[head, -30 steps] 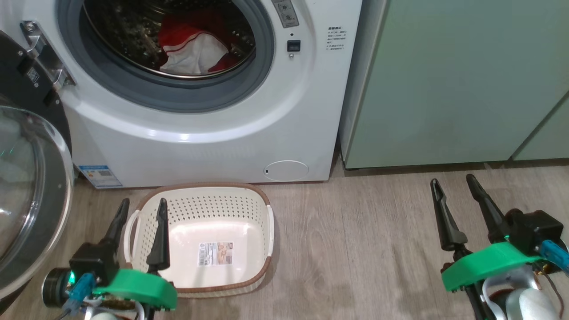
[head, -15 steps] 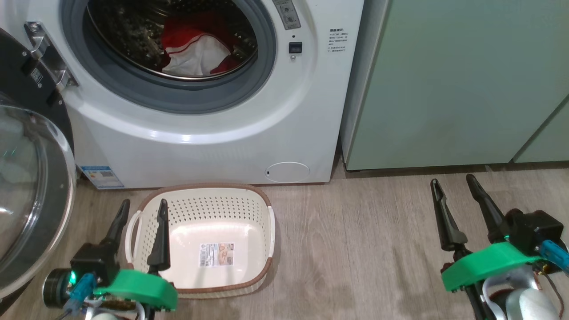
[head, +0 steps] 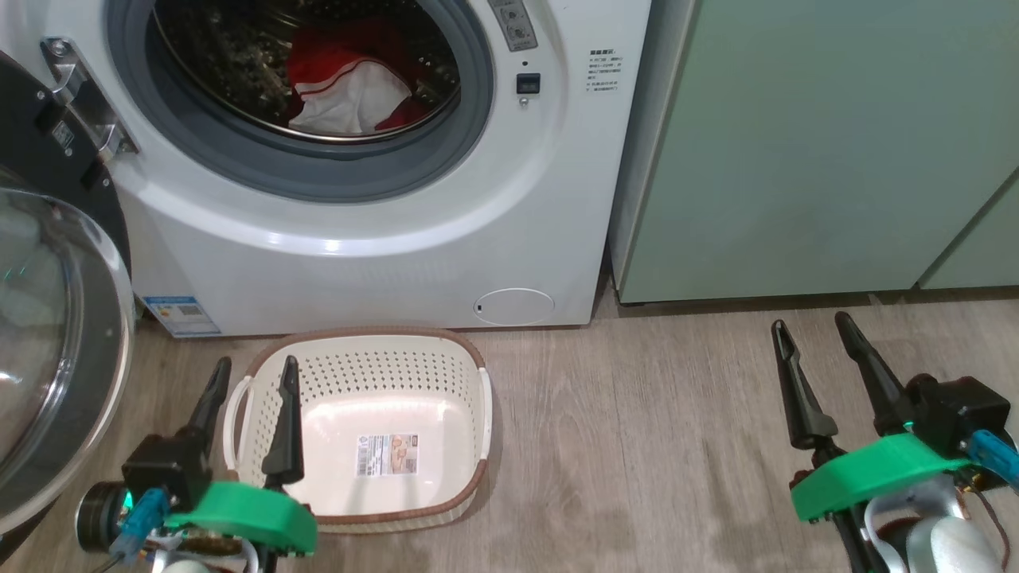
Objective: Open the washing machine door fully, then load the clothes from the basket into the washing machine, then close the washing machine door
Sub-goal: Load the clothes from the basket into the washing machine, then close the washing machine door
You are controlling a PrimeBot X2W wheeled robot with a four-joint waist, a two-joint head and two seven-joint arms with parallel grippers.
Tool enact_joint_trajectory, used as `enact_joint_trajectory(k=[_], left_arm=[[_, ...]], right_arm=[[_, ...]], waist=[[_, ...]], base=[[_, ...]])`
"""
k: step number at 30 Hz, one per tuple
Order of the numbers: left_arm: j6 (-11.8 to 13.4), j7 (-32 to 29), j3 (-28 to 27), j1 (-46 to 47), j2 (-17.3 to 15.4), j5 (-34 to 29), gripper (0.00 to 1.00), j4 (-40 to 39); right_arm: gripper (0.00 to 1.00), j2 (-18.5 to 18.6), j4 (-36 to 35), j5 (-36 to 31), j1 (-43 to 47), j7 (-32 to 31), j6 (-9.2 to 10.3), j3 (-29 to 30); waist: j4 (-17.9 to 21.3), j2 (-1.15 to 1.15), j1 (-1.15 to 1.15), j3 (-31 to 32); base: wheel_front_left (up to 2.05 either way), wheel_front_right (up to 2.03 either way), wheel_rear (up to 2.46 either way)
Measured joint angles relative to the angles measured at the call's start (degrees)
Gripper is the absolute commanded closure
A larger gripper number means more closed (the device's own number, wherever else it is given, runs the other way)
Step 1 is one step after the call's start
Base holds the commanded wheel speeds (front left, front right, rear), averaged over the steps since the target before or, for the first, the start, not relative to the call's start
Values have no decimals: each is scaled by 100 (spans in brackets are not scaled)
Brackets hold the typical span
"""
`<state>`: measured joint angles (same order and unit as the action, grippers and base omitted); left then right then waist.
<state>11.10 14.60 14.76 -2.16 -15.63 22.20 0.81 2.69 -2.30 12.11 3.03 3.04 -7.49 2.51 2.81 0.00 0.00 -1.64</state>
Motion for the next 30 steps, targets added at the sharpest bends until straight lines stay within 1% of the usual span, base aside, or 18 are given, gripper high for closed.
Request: enact_joint_trajectory(k=[17, 23, 30], left_arm=[[26, -47, 80, 0, -24, -2, 0, -42], [26, -47, 108, 4, -47, -2, 0, -70], [26, -47, 125, 9, -69, -2, 0, -89]], right_arm=[[0, 0, 3, 0, 0, 7, 0, 23], [0, -1, 3, 5, -2, 8, 0, 23], [0, -2, 3, 5, -4, 9, 0, 24]], waist=[[-1, 0, 0, -27], [-4, 0, 1, -39], [-6, 0, 1, -55]], base=[[-3, 3, 0], [-99, 99, 0], [-185, 185, 0]])
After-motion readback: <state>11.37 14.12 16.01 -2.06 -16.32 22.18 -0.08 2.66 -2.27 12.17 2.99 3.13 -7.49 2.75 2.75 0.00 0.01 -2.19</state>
